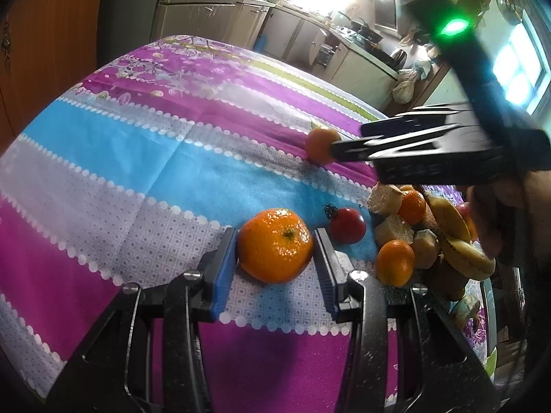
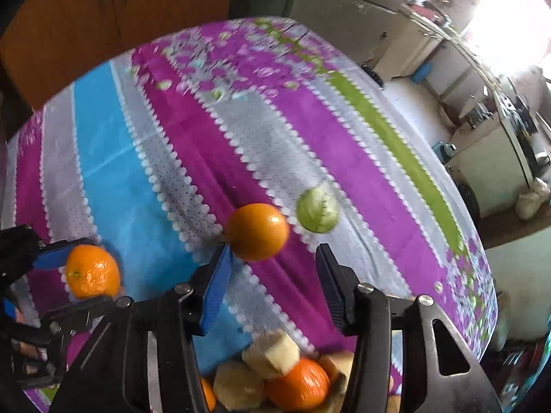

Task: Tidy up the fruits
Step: 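Grasp an orange with the right tool while the left tool holds the mandarin, then carry the mandarin and orange in both tools over the steel bowl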

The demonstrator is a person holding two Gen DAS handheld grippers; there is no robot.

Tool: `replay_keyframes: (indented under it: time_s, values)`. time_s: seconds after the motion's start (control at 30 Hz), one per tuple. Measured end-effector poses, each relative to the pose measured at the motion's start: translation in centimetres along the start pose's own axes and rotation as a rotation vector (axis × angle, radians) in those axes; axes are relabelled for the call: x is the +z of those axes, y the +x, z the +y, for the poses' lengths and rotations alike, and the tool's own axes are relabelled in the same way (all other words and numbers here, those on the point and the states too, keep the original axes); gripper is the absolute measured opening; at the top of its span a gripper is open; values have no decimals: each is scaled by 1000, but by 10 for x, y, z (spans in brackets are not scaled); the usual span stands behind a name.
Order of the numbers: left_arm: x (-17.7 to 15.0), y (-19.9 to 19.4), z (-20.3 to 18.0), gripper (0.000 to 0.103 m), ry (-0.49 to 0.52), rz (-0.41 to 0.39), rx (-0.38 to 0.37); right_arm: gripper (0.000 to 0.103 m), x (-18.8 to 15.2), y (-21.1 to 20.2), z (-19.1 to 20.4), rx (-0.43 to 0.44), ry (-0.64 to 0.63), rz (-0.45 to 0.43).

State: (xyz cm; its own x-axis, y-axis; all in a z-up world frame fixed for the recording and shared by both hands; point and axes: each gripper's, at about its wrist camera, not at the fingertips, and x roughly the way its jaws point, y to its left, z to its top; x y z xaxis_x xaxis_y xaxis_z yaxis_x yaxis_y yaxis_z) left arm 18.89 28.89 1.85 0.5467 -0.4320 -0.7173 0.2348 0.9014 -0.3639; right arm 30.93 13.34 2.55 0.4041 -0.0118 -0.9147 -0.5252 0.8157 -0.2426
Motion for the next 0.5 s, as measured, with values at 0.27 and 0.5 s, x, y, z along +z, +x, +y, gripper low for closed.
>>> replay_keyframes:
  time_s: [0.27,0.5]
  values:
    - [0,1,0,44,-2,0,-1,50,18,20,16,-36,-84,25]
    - [1,1,0,44,-5,1,-2,45,30,26,21,-30,-95,5]
